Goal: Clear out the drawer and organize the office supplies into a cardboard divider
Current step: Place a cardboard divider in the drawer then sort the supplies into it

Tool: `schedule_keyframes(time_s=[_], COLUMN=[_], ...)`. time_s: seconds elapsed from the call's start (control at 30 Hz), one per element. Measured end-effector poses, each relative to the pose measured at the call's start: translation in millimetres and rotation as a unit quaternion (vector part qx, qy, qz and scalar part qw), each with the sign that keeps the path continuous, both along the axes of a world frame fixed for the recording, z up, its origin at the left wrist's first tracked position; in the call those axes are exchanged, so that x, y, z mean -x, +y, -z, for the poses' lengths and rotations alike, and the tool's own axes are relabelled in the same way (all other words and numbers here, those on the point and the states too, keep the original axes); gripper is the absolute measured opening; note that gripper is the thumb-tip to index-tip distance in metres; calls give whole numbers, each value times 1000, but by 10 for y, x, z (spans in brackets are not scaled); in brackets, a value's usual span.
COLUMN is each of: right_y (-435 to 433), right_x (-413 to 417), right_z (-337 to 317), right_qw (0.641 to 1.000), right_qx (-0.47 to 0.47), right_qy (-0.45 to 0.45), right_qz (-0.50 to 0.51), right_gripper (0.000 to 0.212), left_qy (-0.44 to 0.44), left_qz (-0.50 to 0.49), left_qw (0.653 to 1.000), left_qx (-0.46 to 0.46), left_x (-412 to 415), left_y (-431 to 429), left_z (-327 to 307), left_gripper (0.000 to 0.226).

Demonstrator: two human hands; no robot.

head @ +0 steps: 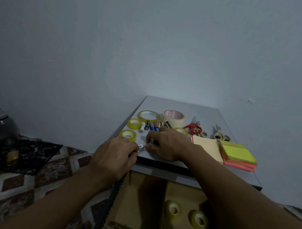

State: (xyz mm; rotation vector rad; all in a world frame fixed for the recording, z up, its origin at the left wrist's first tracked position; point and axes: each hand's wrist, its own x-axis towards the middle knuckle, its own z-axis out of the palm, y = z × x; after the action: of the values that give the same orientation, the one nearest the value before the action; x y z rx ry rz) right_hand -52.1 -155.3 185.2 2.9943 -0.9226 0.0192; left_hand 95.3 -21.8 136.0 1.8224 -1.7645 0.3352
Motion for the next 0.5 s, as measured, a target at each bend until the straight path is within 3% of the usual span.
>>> schedule_keyframes(time_s=[0.2, 0.5], right_y=[30, 109], right_x=[27, 88], right_z=[-17, 16], right_qw=[1000, 998], right_qx=[16, 54], right_qy=[24, -30], right_qz=[-4, -22], right_gripper=[33, 34], left_qy=[2, -34], left_qz=[4, -10], left_qw=[1000, 999], left_qx=[9, -12], left_x=[-1, 19], left_y=[38, 68], left_z=[20, 17], left_gripper=[12, 12])
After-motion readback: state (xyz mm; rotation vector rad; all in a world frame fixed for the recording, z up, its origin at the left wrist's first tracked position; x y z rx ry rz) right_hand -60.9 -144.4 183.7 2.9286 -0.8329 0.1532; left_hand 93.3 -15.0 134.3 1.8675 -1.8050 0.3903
